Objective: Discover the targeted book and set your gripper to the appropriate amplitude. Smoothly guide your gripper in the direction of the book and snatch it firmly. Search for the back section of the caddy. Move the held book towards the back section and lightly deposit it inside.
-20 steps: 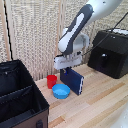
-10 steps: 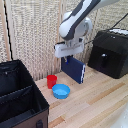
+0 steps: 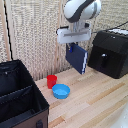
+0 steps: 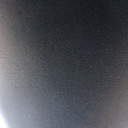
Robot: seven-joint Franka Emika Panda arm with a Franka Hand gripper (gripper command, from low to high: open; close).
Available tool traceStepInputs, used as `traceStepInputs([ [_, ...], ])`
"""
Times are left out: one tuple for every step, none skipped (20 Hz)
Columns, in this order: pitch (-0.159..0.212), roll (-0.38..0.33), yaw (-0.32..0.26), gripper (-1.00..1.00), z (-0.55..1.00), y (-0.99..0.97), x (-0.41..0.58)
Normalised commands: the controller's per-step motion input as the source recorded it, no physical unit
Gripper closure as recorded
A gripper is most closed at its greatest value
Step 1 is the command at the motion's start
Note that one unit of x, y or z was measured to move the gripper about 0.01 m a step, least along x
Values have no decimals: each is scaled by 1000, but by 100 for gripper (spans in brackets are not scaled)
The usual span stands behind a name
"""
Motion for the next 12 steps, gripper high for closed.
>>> traceStepInputs([
  [-9,0,-347,100,726,0,0],
  [-9,0,-339,100,711,0,0],
  [0,0,-320,100,694,20,0],
  [0,2,-309,100,671,31,37],
  [0,0,-274,100,683,109,157],
  [2,0,-266,100,680,106,211],
  [0,0,-275,100,686,94,189],
  [0,0,-286,100,694,74,160],
  [0,0,-290,100,694,63,149],
  [0,0,-291,100,694,63,149],
  [0,0,-285,100,689,77,163],
  [0,0,-279,100,683,91,183],
])
